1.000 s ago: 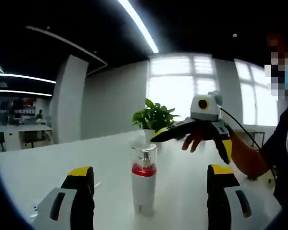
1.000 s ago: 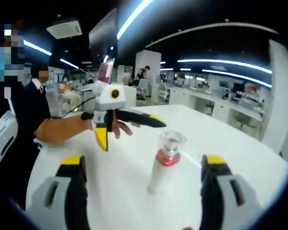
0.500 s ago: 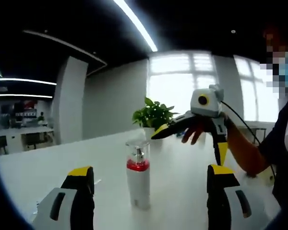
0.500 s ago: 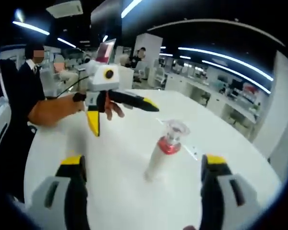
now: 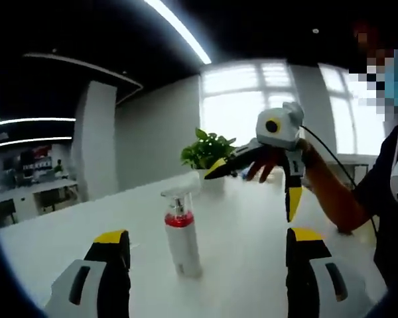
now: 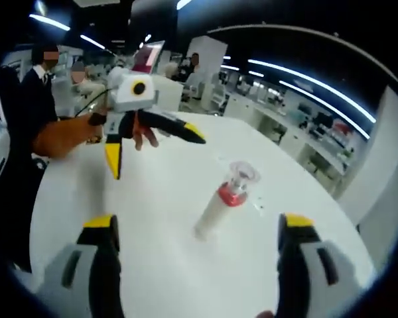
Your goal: Arrange the skincare products in the storage area until every visible bottle or jar stands upright without overlapping.
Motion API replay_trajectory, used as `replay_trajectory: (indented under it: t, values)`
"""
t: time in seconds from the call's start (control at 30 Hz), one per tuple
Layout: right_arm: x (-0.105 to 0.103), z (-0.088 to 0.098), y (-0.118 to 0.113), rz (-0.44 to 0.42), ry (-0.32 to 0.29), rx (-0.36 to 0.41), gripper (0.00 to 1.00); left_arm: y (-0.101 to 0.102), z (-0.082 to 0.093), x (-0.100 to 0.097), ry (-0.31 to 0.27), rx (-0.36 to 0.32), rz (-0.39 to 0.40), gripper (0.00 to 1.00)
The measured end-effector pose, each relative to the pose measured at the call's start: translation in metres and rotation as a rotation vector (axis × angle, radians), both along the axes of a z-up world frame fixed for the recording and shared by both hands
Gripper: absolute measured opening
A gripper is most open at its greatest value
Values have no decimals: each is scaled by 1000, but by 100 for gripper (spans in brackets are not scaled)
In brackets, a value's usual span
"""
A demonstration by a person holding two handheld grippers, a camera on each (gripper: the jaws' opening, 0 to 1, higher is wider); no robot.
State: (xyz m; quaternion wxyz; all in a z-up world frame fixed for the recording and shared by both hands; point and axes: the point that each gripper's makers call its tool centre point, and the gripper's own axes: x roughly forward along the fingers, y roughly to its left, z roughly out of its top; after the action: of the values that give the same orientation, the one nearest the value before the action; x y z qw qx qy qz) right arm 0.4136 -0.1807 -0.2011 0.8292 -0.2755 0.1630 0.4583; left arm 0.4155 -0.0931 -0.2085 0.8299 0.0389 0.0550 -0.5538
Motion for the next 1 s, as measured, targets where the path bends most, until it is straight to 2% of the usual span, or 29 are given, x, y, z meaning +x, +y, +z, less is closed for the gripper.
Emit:
replay_trajectory:
  t: [0.1, 0.43, 0.8, 1.0]
  values:
    - [0, -1, -4, -22, -12, -37, 100, 8, 2, -2, -33, 25, 40, 99]
    - [-4, -5, -11, -60, -16, -111, 99, 31, 5, -21, -63, 57, 91, 99]
    - [-23, 6, -6, -38, -47, -143, 94, 52, 5, -46, -58, 107, 119, 99]
    - [-35, 16, 3, 7, -96, -155, 90, 70, 12, -57, -81, 123, 150, 99]
